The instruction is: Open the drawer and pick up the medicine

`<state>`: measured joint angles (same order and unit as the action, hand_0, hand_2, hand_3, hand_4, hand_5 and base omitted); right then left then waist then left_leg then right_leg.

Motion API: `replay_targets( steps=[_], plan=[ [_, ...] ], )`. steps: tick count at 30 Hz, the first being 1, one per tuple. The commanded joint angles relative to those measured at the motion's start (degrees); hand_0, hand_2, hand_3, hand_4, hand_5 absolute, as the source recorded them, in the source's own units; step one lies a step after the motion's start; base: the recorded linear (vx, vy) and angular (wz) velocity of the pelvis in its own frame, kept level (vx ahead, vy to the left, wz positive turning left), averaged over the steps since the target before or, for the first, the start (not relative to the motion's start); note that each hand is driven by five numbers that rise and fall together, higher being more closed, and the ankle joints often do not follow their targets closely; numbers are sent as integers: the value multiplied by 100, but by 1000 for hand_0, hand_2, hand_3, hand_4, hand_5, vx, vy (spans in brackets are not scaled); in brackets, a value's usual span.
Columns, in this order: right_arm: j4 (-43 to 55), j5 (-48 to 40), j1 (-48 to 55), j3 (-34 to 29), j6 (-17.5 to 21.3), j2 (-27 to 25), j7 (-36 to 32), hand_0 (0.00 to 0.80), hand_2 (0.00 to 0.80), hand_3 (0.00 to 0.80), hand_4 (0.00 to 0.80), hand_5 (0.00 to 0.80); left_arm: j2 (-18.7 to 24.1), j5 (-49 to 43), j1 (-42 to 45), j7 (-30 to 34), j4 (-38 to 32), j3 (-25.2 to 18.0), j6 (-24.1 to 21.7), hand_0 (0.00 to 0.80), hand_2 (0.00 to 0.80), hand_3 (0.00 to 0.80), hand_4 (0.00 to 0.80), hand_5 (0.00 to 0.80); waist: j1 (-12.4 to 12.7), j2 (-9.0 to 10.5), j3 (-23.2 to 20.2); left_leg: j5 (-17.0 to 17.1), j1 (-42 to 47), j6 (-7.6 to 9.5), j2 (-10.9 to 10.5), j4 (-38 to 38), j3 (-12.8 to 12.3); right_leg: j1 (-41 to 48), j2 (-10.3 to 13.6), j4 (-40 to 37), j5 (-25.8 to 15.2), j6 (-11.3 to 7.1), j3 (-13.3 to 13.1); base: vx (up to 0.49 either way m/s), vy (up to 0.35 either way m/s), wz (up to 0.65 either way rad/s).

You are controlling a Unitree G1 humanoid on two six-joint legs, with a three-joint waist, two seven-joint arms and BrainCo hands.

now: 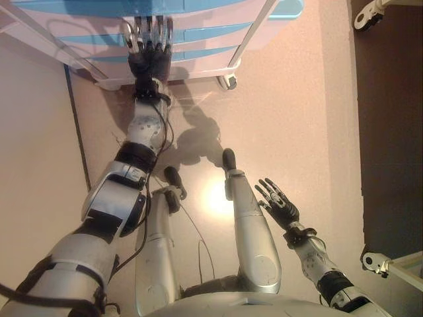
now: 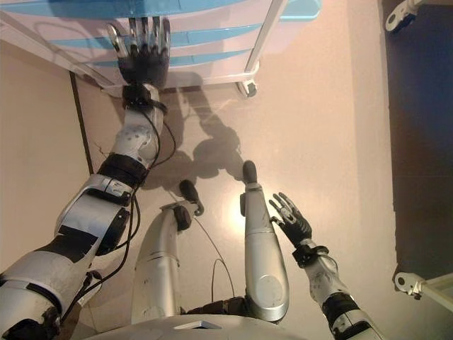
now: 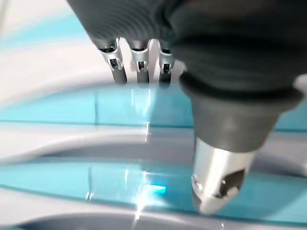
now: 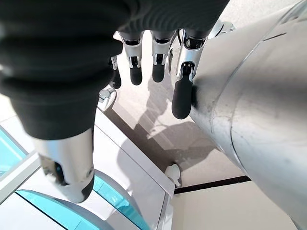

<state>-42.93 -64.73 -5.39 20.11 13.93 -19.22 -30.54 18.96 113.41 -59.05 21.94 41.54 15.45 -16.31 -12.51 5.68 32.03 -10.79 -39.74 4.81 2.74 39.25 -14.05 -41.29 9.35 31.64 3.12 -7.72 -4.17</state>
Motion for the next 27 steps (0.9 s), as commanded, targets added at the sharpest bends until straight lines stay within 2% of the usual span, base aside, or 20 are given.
replay_targets(
  steps=[1,11,26,27],
  plan=[
    [23,55,521,185,-96,-221,-100,0,0,0,0,0,99,-239,-674,663,-951,-130,-56,0,0,0,0,0,6,-349,-223,9,540,-94,-371,-891,289,92,-326,-190,-420,394,246,0,0,0],
    [-29,33,537,161,-98,-229,-102,0,0,0,0,0,36,-418,-701,496,-1307,-103,-312,0,0,0,0,0,45,-347,-223,40,625,-108,-354,-898,283,224,-288,-220,-369,416,289,0,0,0],
    [-210,59,509,145,-117,-250,-194,0,0,0,0,0,31,-598,-760,996,-1757,-30,-628,0,0,0,0,0,109,-351,-223,70,823,-137,-332,-939,275,490,-244,-273,-266,441,342,0,0,0],
    [-220,41,509,143,-124,-248,-200,0,0,0,0,0,19,-615,-767,1016,-1797,-25,-675,439,439,439,439,439,115,-350,-223,76,836,-144,-326,-948,271,510,-234,-279,-260,442,352,0,0,0]
  ],
)
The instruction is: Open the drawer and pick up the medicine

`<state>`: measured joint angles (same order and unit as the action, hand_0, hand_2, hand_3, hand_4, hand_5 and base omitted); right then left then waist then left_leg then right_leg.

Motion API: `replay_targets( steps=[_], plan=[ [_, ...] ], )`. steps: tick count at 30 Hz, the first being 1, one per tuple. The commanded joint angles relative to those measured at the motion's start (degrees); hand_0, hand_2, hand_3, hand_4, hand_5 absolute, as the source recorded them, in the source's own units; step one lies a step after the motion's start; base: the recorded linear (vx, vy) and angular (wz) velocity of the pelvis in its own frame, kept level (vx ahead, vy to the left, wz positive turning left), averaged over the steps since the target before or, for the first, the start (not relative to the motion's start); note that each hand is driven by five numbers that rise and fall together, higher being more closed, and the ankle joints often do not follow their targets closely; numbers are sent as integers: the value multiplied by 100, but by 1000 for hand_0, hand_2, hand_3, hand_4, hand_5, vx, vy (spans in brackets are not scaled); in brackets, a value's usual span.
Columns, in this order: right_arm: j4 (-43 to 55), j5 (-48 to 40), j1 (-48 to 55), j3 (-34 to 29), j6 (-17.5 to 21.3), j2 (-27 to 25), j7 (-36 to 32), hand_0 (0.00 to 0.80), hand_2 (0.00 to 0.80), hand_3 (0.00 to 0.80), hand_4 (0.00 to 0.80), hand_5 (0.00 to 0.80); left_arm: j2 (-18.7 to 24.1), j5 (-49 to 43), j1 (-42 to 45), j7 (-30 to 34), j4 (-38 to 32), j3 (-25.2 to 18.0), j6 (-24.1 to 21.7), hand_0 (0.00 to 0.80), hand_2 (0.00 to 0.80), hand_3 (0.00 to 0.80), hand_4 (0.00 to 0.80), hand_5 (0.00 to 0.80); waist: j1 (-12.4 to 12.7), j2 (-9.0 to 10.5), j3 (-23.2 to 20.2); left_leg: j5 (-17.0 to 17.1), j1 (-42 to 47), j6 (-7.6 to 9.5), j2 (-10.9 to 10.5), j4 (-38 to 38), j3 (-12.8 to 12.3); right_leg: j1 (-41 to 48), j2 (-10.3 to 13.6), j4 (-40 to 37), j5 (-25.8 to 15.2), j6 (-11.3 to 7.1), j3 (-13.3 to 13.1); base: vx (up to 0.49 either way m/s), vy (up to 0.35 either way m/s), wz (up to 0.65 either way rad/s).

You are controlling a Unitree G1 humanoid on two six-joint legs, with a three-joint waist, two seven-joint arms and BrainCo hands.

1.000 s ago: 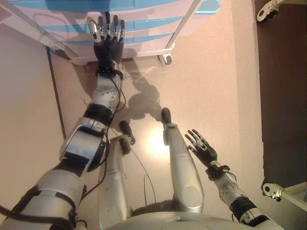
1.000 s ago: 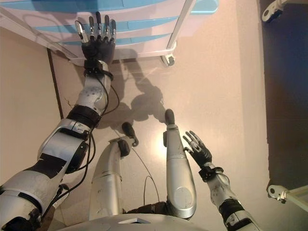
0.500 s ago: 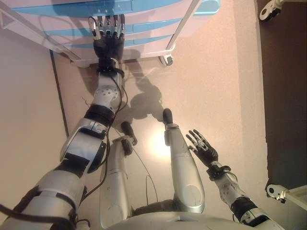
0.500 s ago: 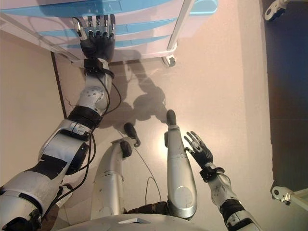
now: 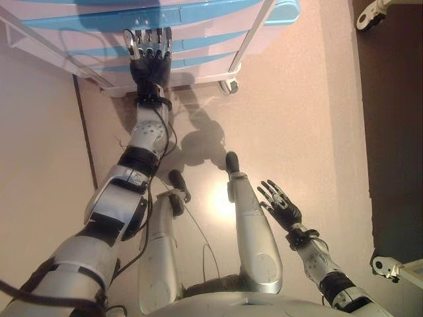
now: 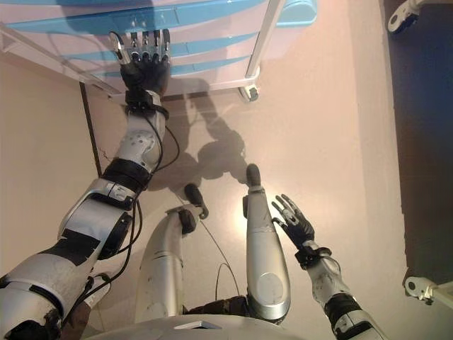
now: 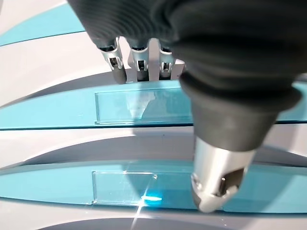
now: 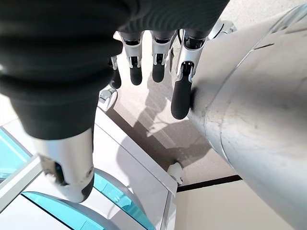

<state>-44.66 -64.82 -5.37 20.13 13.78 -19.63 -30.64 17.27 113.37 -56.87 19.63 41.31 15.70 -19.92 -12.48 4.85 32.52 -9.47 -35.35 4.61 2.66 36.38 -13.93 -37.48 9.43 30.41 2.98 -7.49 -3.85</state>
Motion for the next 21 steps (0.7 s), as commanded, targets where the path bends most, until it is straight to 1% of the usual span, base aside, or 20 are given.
replay_targets(
  steps=[1,2,6,15,21],
  plan=[
    [-57,54,500,135,-114,-205,-193,0,0,0,0,0,168,-609,-988,1264,-1816,-44,-352,744,744,744,744,744,117,-267,-273,-51,402,-128,-320,-666,263,143,-238,-161,-244,422,324,0,0,0],
    [-73,63,495,132,-112,-206,-204,0,0,0,0,0,161,-621,-990,1272,-1835,-37,-391,800,800,800,800,800,121,-269,-273,-47,407,-130,-320,-669,262,153,-234,-163,-242,423,331,0,0,0],
    [-77,69,487,147,-113,-208,-202,0,0,0,0,0,144,-673,-963,1175,-1858,-56,-430,800,800,800,800,800,135,-272,-273,-30,421,-141,-323,-675,276,188,-215,-167,-216,433,345,0,0,0],
    [-164,40,444,124,-113,-207,-234,0,0,0,0,0,154,-631,-912,1216,-1781,-120,-497,800,800,800,800,800,164,-266,-273,-24,445,-152,-327,-670,284,239,-208,-177,-195,437,358,0,0,0],
    [-159,40,453,119,-101,-184,-225,0,0,0,0,0,153,-629,-847,1403,-1729,-160,-444,800,800,800,800,800,181,-258,-273,-18,467,-155,-316,-675,277,280,-208,-184,-185,436,374,0,0,0]
  ],
)
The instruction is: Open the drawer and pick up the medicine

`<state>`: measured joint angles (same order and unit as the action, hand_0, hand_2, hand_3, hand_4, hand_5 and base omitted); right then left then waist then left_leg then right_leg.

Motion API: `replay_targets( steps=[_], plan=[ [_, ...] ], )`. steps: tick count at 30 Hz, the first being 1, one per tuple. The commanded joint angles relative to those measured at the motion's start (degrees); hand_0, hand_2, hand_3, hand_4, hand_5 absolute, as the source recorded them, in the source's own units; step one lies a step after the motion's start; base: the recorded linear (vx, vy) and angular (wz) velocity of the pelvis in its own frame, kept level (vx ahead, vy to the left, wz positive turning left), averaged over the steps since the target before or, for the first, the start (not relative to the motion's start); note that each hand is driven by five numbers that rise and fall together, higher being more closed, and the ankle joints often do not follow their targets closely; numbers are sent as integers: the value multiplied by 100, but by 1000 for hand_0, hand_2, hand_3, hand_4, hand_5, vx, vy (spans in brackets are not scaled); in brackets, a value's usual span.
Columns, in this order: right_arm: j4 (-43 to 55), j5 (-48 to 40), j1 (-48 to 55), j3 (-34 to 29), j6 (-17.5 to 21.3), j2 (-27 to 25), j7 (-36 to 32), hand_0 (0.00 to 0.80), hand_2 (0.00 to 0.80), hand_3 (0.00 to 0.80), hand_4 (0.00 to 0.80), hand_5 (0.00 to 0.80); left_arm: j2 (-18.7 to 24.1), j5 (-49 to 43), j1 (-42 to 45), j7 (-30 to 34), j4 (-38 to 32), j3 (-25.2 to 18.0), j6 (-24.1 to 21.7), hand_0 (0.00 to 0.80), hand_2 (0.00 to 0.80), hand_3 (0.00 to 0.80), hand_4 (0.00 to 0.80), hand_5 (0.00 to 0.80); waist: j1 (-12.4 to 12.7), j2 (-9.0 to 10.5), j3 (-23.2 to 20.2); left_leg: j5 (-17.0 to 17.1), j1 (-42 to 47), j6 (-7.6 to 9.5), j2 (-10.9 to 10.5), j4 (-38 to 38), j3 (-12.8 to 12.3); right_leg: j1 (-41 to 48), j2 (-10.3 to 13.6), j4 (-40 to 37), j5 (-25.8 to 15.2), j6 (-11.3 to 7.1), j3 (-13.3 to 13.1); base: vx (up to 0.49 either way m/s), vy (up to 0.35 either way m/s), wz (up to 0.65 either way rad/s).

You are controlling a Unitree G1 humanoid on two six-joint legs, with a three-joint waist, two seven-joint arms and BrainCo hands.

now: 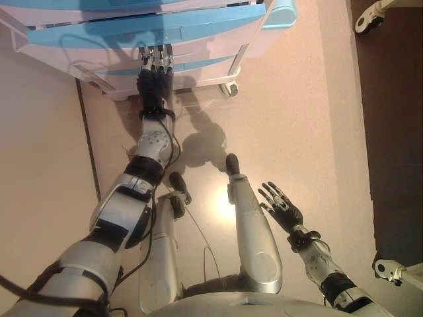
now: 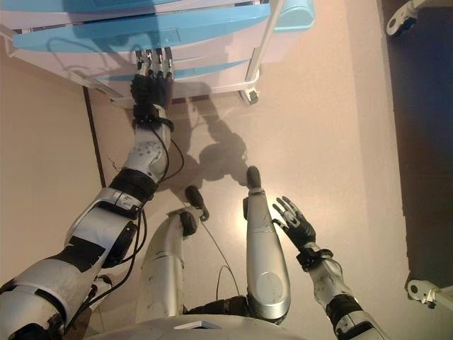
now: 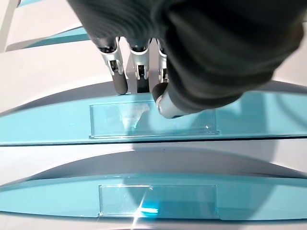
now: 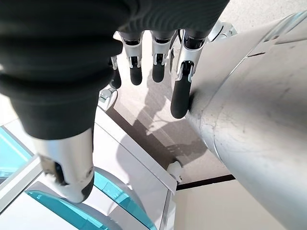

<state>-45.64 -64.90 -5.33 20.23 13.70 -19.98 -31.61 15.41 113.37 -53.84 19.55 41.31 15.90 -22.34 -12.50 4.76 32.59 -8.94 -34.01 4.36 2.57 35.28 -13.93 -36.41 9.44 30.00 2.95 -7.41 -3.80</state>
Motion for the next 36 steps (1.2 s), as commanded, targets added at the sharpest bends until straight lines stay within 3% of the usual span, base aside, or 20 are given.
replay_targets(
  steps=[1,12,23,24,25,36],
  plan=[
    [-63,60,453,111,-83,-141,-126,0,0,0,0,0,333,-629,-1120,1488,-1724,-189,-191,800,800,800,800,800,188,-250,-280,-73,342,-131,-309,-565,278,185,-209,-144,-175,427,374,0,0,0],
    [10,154,527,30,-20,10,-39,0,0,0,0,0,147,-690,-318,2215,-1690,-425,291,800,800,800,800,800,325,-250,-280,-38,379,-144,-342,-604,386,302,-201,-167,-114,416,455,0,0,0],
    [393,387,678,-2,-25,197,166,0,0,0,0,0,57,-980,869,2774,-1058,-685,930,800,800,800,800,800,490,-177,-280,79,453,-153,-296,-757,507,416,-295,-28,77,445,634,-27,-43,8],
    [474,438,705,-24,-42,213,194,0,0,0,0,0,68,-1001,1000,2775,-1029,-729,992,800,800,800,800,800,507,-166,-280,265,395,-119,-281,-829,466,366,-290,-58,-41,499,697,-22,-48,1],
    [497,460,731,-33,-52,228,204,0,0,0,0,0,52,-1011,1115,2811,-990,-734,1031,800,800,800,800,800,530,-182,-280,122,493,-158,-289,-814,532,450,-311,38,142,462,689,-22,-47,2],
    [956,724,1008,-162,-140,274,341,0,0,0,0,0,-321,-1341,2790,3639,-813,-709,1485,800,800,800,800,800,827,-182,-280,302,645,-195,-290,-964,768,628,-395,434,451,576,980,-11,-49,13]
  ],
)
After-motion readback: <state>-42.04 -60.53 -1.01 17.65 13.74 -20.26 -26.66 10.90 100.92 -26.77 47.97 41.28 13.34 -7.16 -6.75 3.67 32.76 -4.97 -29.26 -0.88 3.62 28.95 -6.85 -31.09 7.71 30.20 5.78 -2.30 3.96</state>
